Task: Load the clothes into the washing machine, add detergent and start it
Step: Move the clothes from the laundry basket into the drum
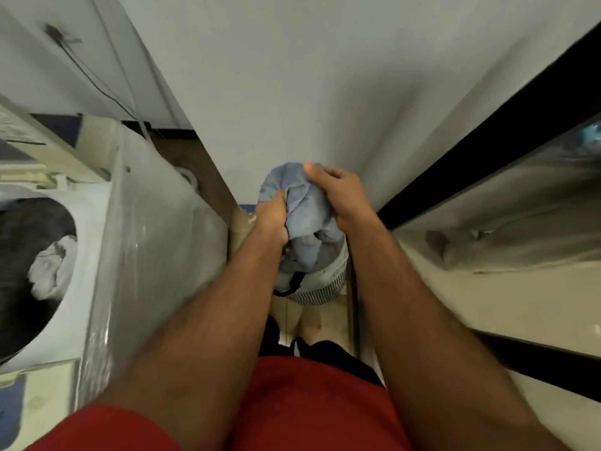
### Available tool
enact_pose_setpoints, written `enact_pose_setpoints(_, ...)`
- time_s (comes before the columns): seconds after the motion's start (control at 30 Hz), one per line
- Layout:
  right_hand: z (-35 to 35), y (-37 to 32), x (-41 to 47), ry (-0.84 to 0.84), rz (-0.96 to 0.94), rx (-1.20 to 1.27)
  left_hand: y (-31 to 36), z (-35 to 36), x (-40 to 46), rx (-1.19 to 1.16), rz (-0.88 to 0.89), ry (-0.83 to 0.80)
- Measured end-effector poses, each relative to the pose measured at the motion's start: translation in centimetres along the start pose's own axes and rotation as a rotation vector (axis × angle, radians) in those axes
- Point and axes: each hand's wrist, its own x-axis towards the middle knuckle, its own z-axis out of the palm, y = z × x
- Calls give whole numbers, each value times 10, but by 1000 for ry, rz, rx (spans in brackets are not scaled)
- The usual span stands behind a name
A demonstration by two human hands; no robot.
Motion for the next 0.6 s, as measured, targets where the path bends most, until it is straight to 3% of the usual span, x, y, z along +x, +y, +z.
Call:
enact_pose_setpoints(0.23, -9, -33, -30, -175, -269, -238, 47, 8, -56, -22, 106, -24)
enact_pose_setpoints(0.43, 0, -52, -18, -329, -324, -337, 79, 7, -96, 19, 171, -306)
enact_pose_setpoints(0.6, 5, -93, -34, -311, -480, -261, 108, 11, -121, 22, 277, -352)
